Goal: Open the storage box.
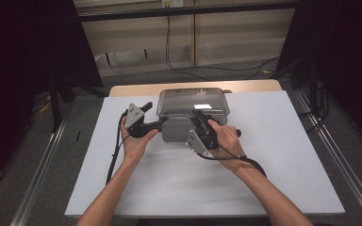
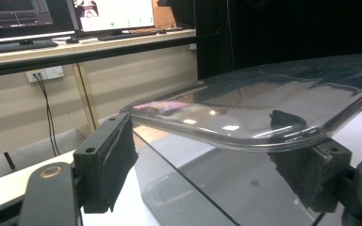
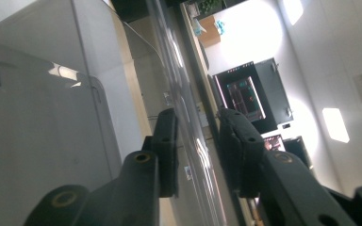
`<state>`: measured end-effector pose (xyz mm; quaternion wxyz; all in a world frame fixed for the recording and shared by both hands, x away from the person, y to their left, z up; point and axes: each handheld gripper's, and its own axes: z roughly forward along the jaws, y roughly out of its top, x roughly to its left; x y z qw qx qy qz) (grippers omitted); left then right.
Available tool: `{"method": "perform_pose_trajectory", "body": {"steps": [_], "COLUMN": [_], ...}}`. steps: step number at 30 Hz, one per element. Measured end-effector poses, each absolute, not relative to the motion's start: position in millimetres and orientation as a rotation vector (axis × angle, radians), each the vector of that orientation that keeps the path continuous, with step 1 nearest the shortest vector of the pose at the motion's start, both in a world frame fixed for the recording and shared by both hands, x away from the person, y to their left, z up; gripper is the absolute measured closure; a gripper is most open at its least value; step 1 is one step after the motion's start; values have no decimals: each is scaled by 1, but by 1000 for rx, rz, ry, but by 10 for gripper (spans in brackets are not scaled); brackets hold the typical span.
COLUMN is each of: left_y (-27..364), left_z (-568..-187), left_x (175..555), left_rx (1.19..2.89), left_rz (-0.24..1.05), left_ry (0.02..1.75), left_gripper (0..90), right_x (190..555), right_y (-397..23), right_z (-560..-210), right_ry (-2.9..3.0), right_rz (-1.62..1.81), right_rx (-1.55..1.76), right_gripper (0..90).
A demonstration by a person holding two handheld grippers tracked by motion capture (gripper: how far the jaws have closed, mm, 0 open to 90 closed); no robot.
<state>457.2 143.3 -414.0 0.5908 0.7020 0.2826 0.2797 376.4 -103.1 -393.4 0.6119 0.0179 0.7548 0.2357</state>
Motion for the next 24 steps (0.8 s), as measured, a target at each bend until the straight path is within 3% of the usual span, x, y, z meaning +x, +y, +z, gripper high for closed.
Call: {"method": "perform_pose_trajectory", "body": {"steps": [3, 11, 24], "left_y": [144, 143, 140], "left_z": [-414, -408, -403], "left_x": [459, 461, 462], "left_rx": [1632, 1625, 1637], "left_rz": [651, 651, 668], "left_ry": [662, 658, 628], "left_gripper": [236, 221, 312], "right_x": [379, 386, 403], "right_y": [-109, -135, -175], "right_z": [-393, -395, -390], "right_ry": [1750, 1772, 1776], "right_rz": [590, 740, 985], "right_rx": [120, 319, 554], "right_gripper": [555, 401, 342]}}
